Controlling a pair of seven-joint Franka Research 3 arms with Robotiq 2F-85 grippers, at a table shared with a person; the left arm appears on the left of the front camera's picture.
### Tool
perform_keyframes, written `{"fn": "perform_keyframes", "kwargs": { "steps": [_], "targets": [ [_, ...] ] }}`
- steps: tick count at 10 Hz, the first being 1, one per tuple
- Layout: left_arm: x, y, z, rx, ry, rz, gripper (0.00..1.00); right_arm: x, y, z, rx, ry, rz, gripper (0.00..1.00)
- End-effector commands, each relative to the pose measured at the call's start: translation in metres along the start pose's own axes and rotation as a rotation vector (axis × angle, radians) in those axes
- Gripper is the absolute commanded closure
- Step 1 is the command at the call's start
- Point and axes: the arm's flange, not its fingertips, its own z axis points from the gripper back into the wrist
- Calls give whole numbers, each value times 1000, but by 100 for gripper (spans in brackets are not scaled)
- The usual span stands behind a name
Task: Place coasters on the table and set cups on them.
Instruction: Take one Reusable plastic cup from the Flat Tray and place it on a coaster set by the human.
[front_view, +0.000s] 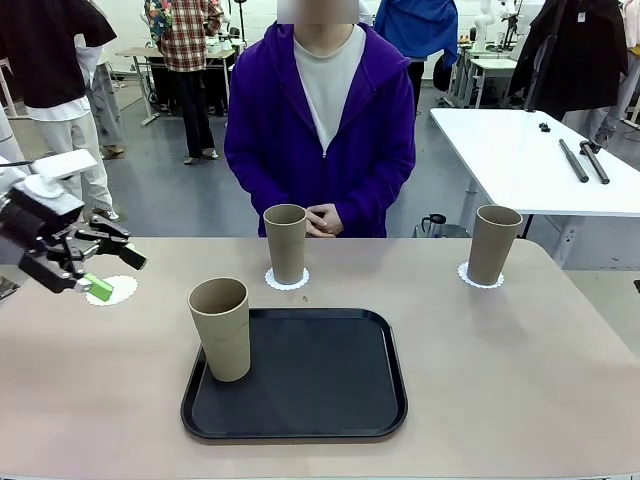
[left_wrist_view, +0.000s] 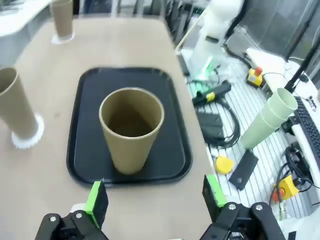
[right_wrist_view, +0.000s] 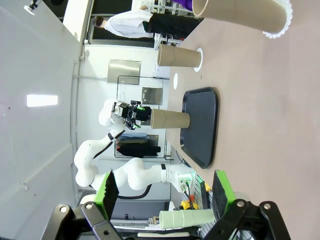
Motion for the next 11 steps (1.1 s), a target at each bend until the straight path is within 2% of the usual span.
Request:
{"fn": "perform_keyframes", "kwargs": {
  "steps": [1,3,5,8,10,11],
  "targets": [
    [-54,24,-10,-33,-196,-25,0,-1,1,0,0,3,-7,0],
    [-90,28,-37,-3,-296,-38,0,-1,1,0,0,3,-7,0],
    [-109,24,-58,60,-343,-45,0,-1,1,0,0,3,-7,0],
    [-124,31,-85,62,-351,-1,0,-1,1,0,0,3,-7,0],
    [-121,34,-93,79,-320,19,0,-1,1,0,0,3,-7,0],
    [-122,32,-85,27,-341,19,0,-1,1,0,0,3,-7,0]
  ]
}}
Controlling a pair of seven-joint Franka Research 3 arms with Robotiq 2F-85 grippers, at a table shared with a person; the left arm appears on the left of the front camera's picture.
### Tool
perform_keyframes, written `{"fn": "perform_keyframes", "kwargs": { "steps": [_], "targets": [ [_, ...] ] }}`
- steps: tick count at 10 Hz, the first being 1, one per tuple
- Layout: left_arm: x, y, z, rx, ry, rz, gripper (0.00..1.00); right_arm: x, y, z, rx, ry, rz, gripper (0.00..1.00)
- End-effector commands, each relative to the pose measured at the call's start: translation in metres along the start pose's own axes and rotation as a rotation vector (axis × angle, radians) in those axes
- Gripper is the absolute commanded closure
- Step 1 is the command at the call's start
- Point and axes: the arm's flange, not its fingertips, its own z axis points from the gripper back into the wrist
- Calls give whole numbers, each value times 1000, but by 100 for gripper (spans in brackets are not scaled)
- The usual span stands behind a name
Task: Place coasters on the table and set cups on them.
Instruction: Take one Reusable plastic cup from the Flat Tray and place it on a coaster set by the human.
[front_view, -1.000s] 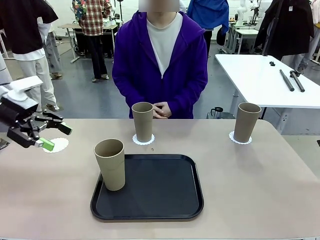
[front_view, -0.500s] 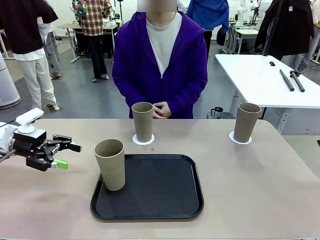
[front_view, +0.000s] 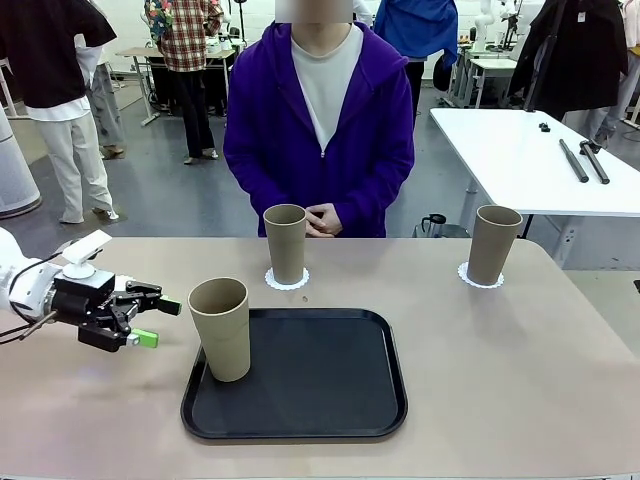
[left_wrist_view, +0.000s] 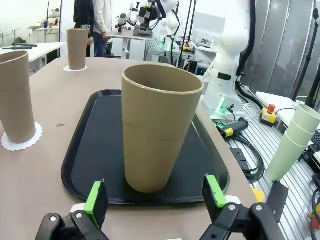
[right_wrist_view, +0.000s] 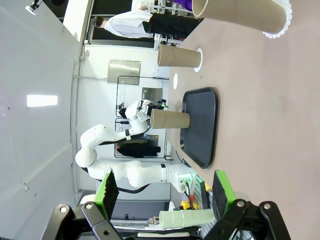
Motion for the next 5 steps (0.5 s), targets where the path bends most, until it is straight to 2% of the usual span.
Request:
{"fn": "perform_keyframes", "kwargs": {
  "steps": [1,4,5],
  "targets": [
    [2,-2,5,-2,-14,-4,0,-1,1,0,0,3,-7,0],
    [0,0,2,1,-4,1,0,-1,1,0,0,3,-7,0],
    [-2,-3,-7,-95,-65,-54,0,-1,1,0,0,3,-7,0]
  ]
}}
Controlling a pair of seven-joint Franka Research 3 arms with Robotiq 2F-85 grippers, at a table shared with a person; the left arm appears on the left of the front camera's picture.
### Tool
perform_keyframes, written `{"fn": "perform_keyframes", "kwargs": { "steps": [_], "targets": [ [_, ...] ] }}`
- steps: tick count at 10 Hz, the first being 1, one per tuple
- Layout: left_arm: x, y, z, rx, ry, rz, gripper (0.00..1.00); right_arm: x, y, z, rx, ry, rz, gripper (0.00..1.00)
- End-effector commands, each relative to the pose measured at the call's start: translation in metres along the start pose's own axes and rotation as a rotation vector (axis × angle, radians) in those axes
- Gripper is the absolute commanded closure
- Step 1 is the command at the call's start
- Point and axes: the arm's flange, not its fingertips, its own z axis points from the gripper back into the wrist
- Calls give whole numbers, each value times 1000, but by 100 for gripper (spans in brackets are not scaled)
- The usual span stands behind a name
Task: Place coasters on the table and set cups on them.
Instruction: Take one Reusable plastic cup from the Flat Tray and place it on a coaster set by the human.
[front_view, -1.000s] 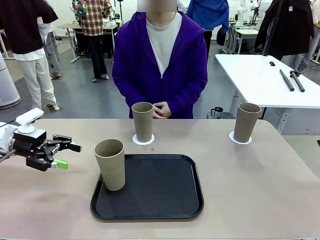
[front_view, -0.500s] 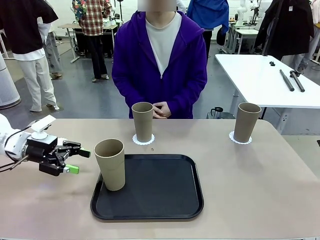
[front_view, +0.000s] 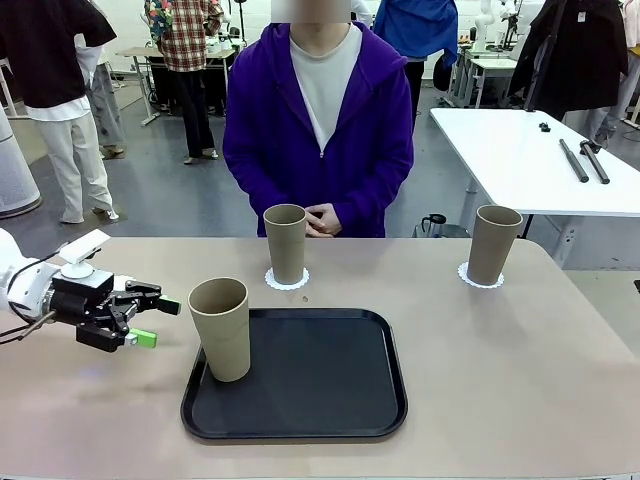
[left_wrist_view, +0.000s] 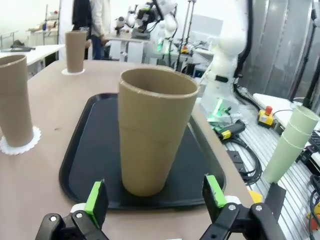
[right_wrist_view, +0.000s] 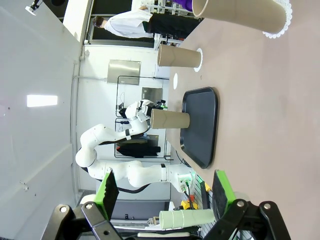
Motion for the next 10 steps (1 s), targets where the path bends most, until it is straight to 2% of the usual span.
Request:
{"fn": "perform_keyframes", "kwargs": {
  "steps": [1,2,5,10],
  "targets": [
    [-7,-2,-12,-71,-85,-69,0,-1,1,0,0,3,-7,0],
    [-14,-5,-17,-29,-120,-100,0,-1,1,0,0,3,-7,0],
    [-22,6,-31,-5,-110,-106,0,-1,1,0,0,3,-7,0],
    [-28,15,-50,-21,-122,-48,0,-1,1,0,0,3,-7,0]
  ]
}}
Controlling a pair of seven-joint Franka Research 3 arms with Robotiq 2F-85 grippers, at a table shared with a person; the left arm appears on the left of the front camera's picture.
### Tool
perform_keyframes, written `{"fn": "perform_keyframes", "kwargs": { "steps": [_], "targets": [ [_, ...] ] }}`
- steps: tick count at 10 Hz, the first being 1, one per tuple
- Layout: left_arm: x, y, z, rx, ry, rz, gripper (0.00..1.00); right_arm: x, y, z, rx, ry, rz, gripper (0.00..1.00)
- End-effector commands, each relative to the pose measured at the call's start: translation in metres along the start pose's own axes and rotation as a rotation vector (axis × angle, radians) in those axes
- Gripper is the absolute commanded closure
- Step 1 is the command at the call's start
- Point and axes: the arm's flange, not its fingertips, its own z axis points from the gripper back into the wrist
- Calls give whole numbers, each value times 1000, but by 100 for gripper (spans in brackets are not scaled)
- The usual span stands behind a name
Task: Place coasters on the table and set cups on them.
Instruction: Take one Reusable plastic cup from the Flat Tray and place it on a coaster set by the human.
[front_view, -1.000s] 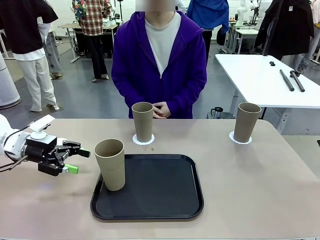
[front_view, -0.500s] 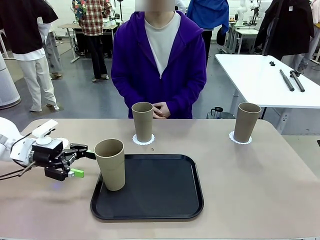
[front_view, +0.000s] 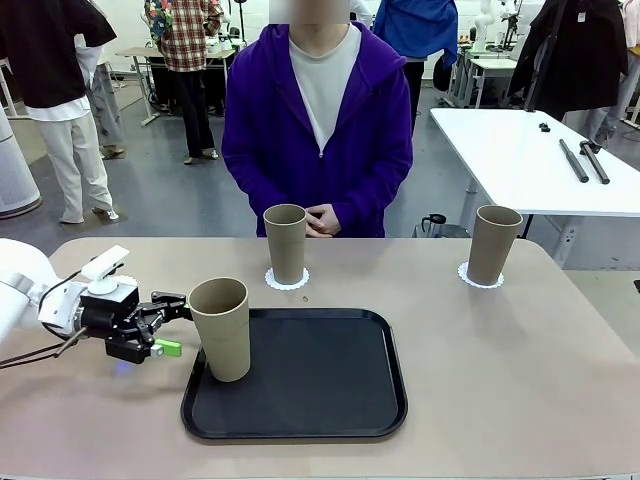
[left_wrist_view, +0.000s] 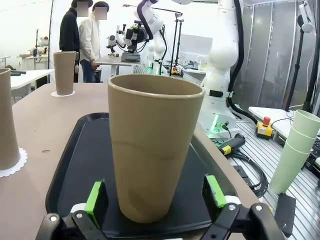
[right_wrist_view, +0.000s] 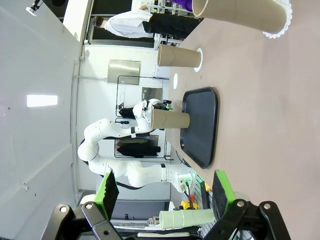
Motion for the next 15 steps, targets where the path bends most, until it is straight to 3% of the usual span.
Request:
{"fn": "perform_keyframes", "kwargs": {
  "steps": [1,15],
  "targets": [
    [-1,8,-11,14,6,-4,0,-1,1,0,0,2,-7,0],
    [-14,24,-65,-35,32,-43,0,-1,1,0,0,2,-7,0]
  ]
}}
